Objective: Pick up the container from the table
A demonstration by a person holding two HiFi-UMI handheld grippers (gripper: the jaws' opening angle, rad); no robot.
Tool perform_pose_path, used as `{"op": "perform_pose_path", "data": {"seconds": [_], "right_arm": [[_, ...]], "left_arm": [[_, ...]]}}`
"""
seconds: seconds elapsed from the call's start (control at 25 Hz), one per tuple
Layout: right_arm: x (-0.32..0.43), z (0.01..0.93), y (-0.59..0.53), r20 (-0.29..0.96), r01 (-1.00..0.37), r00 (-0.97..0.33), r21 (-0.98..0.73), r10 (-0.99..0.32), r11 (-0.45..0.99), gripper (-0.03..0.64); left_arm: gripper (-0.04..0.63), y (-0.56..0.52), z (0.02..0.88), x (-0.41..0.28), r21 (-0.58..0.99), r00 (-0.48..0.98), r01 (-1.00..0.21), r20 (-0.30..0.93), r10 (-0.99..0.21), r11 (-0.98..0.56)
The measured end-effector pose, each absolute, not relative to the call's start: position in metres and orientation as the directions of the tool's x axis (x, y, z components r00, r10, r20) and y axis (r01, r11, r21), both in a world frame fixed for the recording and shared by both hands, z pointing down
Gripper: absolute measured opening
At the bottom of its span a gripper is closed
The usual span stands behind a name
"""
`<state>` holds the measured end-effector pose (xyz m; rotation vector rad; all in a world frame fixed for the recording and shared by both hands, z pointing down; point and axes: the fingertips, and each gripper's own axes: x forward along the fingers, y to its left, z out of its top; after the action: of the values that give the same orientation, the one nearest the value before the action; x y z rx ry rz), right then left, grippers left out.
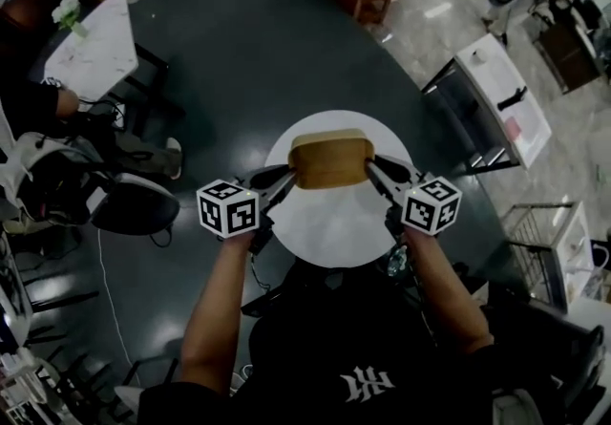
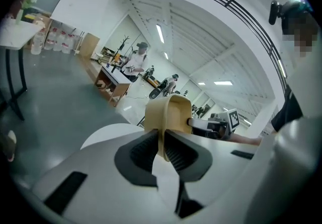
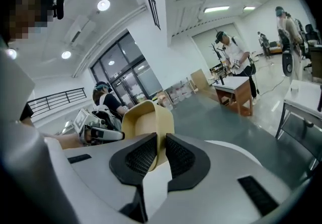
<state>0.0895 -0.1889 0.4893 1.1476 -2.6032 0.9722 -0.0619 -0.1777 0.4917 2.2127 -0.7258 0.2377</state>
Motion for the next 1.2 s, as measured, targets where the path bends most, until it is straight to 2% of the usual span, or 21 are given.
{"op": "perform_pose_path", "data": {"seconds": [0.64, 1.2], "right_arm": [[0.083, 0.357, -0.176, 0.148, -0.763, -0.621, -0.336, -0.770, 0.551, 0.075], [0.108, 0.316, -0.122, 0.065, -0.772, -0.606, -0.291, -0.793, 0.566, 0.075]], "left_arm": [[0.040, -0.186, 0.366, -0.070, 0.447, 0.874, -0.486, 0.228, -0.429, -0.751], [0.040, -0.138, 0.317, -0.043, 0.357, 0.884, -0.468, 0.192, -0.427, -0.808]]}}
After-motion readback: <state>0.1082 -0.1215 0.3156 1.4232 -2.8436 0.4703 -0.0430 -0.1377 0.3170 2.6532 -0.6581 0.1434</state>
